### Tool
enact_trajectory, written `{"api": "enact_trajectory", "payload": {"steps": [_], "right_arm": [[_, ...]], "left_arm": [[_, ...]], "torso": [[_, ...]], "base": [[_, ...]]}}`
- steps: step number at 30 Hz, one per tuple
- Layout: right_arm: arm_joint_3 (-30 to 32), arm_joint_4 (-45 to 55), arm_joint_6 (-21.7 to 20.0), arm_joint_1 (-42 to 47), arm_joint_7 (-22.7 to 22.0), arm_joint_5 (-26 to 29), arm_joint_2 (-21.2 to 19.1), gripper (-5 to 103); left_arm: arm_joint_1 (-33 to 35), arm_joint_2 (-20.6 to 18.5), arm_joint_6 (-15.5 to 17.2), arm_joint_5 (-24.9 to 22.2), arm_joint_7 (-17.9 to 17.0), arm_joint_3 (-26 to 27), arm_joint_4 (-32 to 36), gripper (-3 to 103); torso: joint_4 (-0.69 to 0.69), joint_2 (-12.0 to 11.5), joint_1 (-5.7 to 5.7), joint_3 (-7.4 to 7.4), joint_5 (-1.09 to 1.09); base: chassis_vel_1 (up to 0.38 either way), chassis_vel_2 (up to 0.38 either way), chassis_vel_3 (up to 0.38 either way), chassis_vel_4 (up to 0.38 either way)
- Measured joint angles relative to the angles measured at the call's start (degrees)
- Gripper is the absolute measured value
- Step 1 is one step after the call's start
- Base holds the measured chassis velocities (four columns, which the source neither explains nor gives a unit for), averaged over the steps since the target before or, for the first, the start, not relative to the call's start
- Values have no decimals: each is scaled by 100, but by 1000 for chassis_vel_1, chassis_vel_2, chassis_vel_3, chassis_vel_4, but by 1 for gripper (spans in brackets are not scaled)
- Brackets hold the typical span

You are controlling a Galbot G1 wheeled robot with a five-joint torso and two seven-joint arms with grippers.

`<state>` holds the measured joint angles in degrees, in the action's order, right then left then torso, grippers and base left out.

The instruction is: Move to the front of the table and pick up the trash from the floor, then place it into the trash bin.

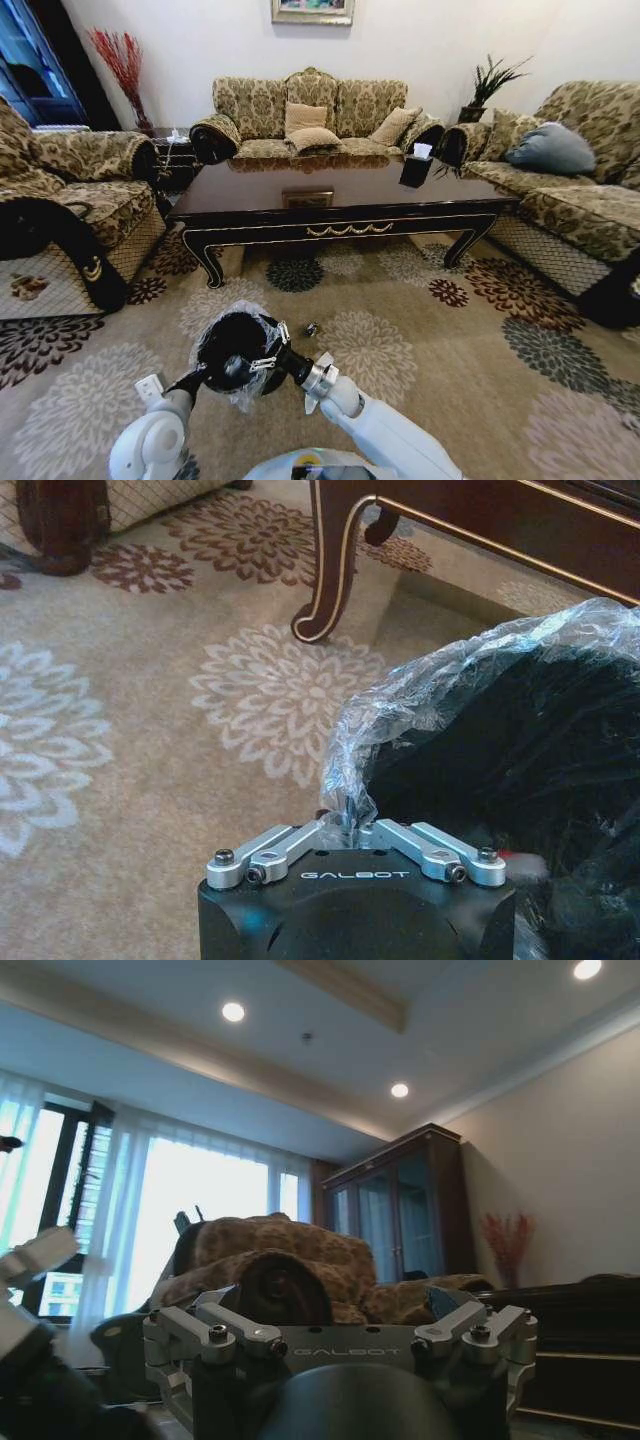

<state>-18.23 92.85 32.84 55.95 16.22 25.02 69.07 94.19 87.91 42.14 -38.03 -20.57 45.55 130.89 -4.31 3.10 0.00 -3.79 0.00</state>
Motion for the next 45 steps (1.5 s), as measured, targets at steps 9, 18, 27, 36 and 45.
{"api": "enact_trajectory", "payload": {"steps": [9,18,27,36,45], "right_arm": [[634,-54,-941,-74,-831,335,-3,100],[615,-333,-2592,-195,-2821,860,51,100],[-88,95,-5614,-319,-6335,3600,101,100],[-102,-171,-6484,-332,-7696,4993,644,100],[49,-1054,-6341,-287,-7359,4486,919,100]], "left_arm": [[-39,-219,0,-415,-12,693,105,2],[-190,-580,1,-833,60,1927,-47,2],[-194,-958,1,-1257,59,2608,-224,2],[-156,-935,1,-1280,63,2567,-203,2],[-98,-884,1,-1320,66,2517,-80,2]], "torso": [[0,0,0,0,0],[0,0,0,0,0],[-1,0,0,0,-1],[0,0,0,0,-1],[0,0,0,0,0]], "base": [[0,0,0,0],[0,0,0,0],[0,0,0,0],[0,0,0,0],[0,0,0,0]]}}
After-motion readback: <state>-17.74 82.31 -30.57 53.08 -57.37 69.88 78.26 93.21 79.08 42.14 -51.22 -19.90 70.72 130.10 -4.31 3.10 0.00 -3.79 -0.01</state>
